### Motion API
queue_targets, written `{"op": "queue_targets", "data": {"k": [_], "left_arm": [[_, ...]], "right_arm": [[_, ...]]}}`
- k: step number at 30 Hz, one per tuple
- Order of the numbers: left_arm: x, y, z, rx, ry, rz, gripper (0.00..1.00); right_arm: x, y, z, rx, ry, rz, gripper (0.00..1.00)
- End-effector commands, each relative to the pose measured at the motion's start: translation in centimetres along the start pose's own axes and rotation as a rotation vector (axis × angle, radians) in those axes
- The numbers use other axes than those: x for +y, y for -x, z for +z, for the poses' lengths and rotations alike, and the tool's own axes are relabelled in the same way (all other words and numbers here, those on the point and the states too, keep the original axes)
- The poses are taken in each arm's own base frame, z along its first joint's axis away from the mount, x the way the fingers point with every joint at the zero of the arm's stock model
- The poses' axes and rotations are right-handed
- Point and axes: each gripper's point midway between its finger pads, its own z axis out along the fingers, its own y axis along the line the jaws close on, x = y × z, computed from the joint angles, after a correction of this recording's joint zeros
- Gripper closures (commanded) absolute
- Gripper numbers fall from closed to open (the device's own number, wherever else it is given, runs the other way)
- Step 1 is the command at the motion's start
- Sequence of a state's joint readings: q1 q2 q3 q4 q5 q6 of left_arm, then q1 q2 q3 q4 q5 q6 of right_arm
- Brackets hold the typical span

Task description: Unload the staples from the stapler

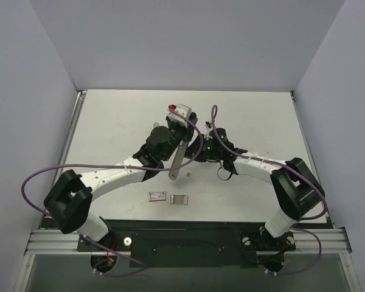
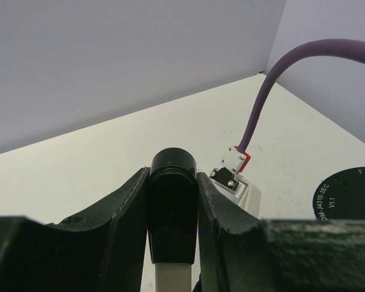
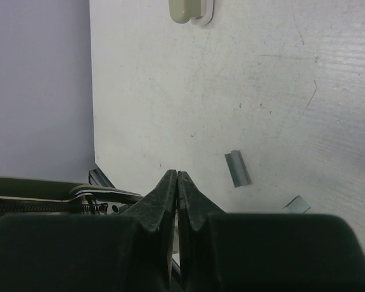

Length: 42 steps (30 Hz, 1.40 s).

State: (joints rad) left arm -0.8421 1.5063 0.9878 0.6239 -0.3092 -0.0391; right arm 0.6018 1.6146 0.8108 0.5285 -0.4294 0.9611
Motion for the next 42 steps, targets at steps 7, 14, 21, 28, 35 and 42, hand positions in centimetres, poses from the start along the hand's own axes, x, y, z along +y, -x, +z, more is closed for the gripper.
{"op": "queue_targets", "data": {"k": [7,14,21,28,35,42], "left_arm": [[-1.1,9.8,-0.4,-0.24,-0.051,-0.134,1.0],[-1.1,11.9,-3.1,-0.231,-0.084,-0.203,1.0],[-1.4,14.0,-6.1,-0.231,-0.139,-0.273,1.0],[-1.4,15.4,-8.6,-0.232,-0.178,-0.307,1.0],[-0.6,15.8,-10.7,-0.213,-0.165,-0.321,1.0],[0.6,16.1,-12.8,-0.211,-0.128,-0.38,1.0]], "right_arm": [[5.3,2.1,-1.9,-0.042,0.16,-0.065,1.0],[6.1,2.9,-4.5,-0.103,0.135,-0.123,1.0],[6.5,3.7,-8.0,-0.16,0.073,-0.209,1.0],[5.1,4.2,-11.6,-0.224,-0.045,-0.274,1.0],[3.6,3.9,-16.4,-0.293,-0.133,-0.317,1.0],[1.1,-0.4,-17.3,-0.189,-0.121,-0.298,1.0]]}}
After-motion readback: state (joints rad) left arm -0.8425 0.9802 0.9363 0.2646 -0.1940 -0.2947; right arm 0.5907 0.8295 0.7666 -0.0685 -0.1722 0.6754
